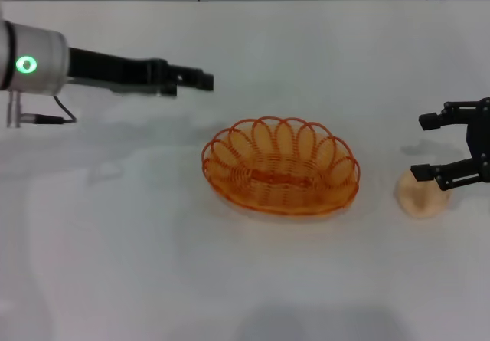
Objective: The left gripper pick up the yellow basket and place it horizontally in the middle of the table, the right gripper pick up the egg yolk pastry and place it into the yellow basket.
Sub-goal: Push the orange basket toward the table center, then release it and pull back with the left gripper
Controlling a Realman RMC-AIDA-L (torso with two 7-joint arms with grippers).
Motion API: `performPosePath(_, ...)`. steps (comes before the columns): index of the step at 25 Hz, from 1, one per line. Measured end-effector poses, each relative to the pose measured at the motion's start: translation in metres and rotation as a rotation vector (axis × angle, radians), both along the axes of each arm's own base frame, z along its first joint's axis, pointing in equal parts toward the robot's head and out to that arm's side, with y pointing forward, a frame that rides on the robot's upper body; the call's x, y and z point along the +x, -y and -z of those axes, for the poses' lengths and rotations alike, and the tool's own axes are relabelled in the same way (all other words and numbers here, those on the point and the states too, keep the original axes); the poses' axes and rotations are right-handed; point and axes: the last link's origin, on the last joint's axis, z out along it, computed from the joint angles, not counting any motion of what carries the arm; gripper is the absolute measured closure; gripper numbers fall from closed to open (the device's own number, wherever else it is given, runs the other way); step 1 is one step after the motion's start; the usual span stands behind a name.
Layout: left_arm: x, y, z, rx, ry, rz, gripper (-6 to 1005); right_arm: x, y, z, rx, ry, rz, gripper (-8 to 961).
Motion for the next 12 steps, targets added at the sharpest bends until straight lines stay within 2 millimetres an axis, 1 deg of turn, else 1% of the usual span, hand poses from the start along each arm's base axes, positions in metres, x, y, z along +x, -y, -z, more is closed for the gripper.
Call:
performPosePath(2,-0.004,0.002,-0.007,0.079,0.035,0.130,124,0.003,0.002,0.000,0.013,-0.015,0.015,198)
performPosePath(3,-0.004,0.002,-0.007,0.079,0.035,0.130,124,0.004,0.003,0.000,0.019,-0.022,0.022,198)
performPosePath(4,-0.010,0.006,-0.014,0.165,0.064,0.248,124,0.005,0.004,0.000,0.023,-0.029,0.029,199)
performPosePath(7,-0.017,0.011,-0.019,0.237,0.075,0.349,125,0.009,0.008,-0.001,0.042,-0.051,0.050,201)
performPosePath(9,-0.021,0.015,-0.019,0.257,0.060,0.435,126,0.012,0.011,-0.001,0.052,-0.065,0.061,202)
performPosePath(12,-0.026,0.021,-0.018,0.231,0.041,0.517,127,0.015,0.014,-0.001,0.064,-0.084,0.073,203)
